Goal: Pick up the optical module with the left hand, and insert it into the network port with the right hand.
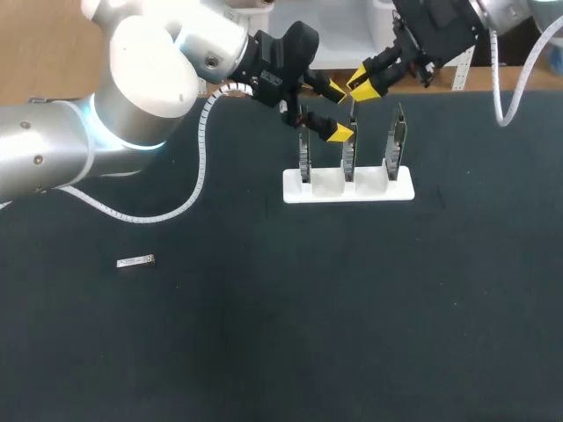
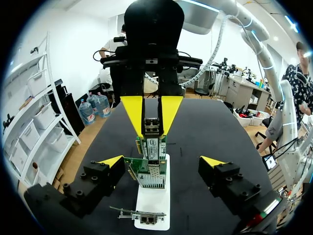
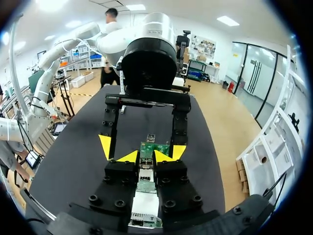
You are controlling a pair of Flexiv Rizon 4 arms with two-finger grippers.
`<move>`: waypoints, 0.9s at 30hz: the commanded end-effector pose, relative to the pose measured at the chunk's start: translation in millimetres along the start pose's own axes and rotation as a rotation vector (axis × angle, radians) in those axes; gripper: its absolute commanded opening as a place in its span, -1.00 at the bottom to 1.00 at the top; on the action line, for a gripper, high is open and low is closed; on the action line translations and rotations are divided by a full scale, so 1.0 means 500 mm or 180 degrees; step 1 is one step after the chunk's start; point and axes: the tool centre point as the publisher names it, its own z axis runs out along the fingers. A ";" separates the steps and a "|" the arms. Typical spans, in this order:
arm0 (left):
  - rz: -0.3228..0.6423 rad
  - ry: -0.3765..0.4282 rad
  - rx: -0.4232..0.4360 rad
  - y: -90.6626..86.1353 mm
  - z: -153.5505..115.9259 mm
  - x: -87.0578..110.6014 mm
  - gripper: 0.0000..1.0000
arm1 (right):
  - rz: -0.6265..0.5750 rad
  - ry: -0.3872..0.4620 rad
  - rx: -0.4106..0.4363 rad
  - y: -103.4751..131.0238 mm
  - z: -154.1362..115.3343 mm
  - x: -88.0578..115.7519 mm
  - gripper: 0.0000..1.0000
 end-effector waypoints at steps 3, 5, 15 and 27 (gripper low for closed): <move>0.0001 0.0006 0.0006 0.002 0.001 0.000 1.00 | 0.0000 0.0047 0.0037 0.007 0.005 -0.002 -1.00; 0.0001 0.0006 0.0006 0.002 0.001 0.000 1.00 | -0.0001 0.0040 0.0035 0.007 0.006 -0.002 -1.00; 0.0001 0.0006 0.0006 0.002 0.001 0.000 1.00 | -0.0003 0.0076 0.0023 0.007 0.013 0.000 -1.00; 0.0001 0.0006 0.0006 0.002 0.001 0.000 1.00 | 0.0002 0.0072 0.0033 0.005 0.009 0.001 -1.00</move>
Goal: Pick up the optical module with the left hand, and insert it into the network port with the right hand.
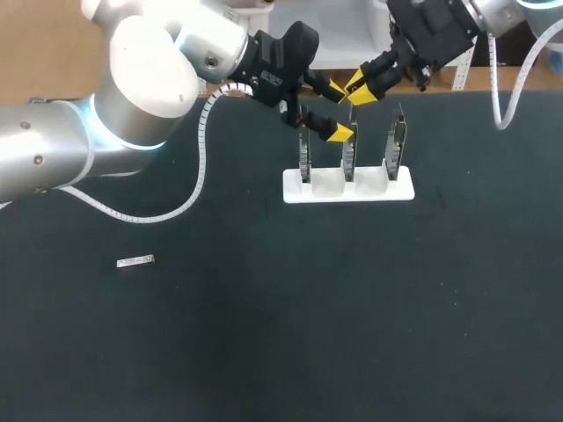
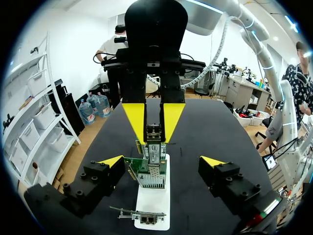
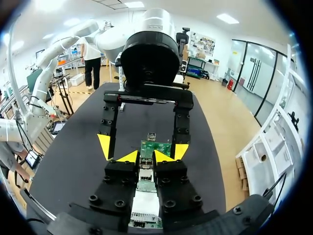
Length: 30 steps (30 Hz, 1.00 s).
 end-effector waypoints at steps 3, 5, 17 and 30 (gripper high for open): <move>0.0001 0.0007 0.0006 0.002 0.001 0.000 1.00 | -0.0019 -0.0001 0.0009 0.001 -0.002 -0.003 -1.00; 0.0001 0.0007 0.0006 0.002 0.001 0.000 1.00 | -0.0011 -0.0001 0.0004 0.000 -0.001 -0.001 -1.00; 0.0001 0.0007 0.0006 0.002 0.001 0.000 1.00 | 0.0049 0.0005 0.0009 -0.002 0.003 0.011 -1.00; 0.0001 0.0007 0.0006 0.002 0.001 0.000 1.00 | 0.0057 -0.0020 0.0052 -0.001 0.001 0.013 -1.00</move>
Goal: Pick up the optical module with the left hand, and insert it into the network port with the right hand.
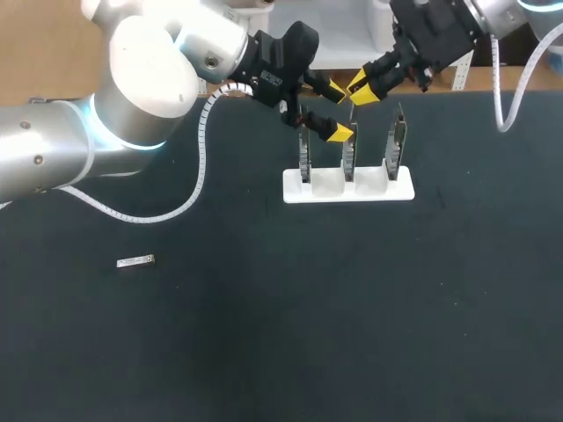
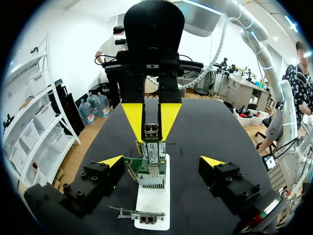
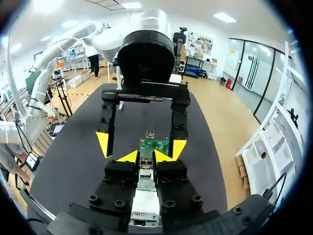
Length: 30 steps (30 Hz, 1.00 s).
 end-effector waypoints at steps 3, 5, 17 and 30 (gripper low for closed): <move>0.0001 0.0006 0.0006 0.002 0.001 -0.001 1.00 | -0.0030 -0.0025 0.0035 0.002 0.000 -0.004 -1.00; 0.0001 0.0006 0.0006 0.002 0.001 -0.001 1.00 | -0.0043 -0.0016 0.0039 0.002 -0.002 -0.007 -1.00; 0.0001 0.0006 0.0006 0.002 0.001 -0.001 1.00 | -0.0044 0.0012 0.0044 0.003 -0.003 -0.010 -1.00; 0.0001 0.0006 0.0006 0.002 0.001 -0.001 1.00 | -0.0014 0.0029 0.0025 0.009 0.002 -0.007 -1.00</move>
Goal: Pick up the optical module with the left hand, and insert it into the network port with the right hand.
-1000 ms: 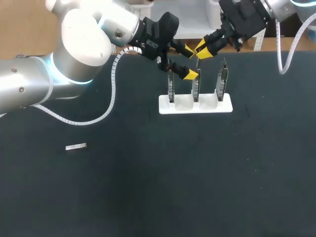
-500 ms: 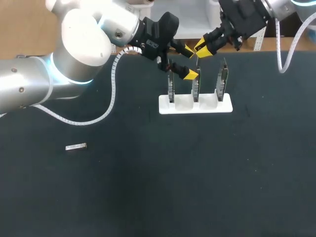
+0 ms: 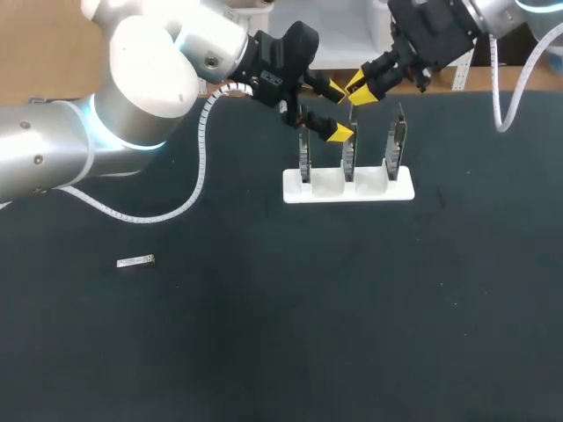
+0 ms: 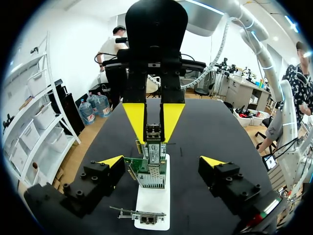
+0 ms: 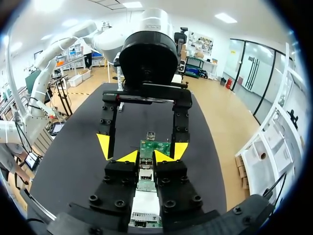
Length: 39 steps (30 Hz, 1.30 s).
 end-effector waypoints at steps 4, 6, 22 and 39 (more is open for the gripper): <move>0.0000 0.0007 0.0006 0.002 0.001 -0.001 1.00 | 0.0014 0.0012 0.0033 0.006 -0.002 0.001 -1.00; 0.0000 0.0007 0.0006 0.002 0.001 -0.001 1.00 | 0.0014 0.0014 0.0036 0.006 -0.002 0.001 -1.00; 0.0000 0.0007 0.0006 0.002 0.001 -0.001 1.00 | 0.0023 0.0025 0.0008 -0.003 0.004 0.001 -1.00; 0.0000 0.0007 0.0006 0.002 0.001 -0.001 1.00 | 0.0031 0.0042 0.0039 -0.002 0.000 0.002 -1.00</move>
